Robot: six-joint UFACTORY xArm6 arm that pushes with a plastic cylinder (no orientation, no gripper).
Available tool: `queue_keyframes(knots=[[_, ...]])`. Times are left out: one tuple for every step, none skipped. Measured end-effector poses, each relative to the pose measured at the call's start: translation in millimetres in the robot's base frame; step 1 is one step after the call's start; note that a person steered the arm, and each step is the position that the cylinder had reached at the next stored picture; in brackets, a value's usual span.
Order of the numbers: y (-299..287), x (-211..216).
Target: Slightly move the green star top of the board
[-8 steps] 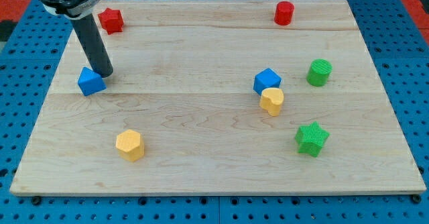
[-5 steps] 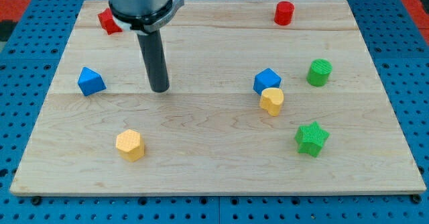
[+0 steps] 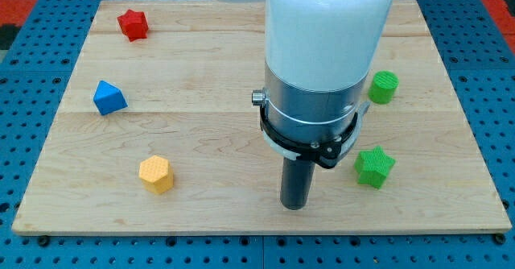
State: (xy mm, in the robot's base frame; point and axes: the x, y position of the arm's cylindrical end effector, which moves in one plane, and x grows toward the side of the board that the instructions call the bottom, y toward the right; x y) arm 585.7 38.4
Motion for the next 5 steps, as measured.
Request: queue_keyframes(knots=[[-0.1,0.0],[-3.3,0.1],[-12.8,4.5],[-22.5,9.1],[-28.6,10.0]])
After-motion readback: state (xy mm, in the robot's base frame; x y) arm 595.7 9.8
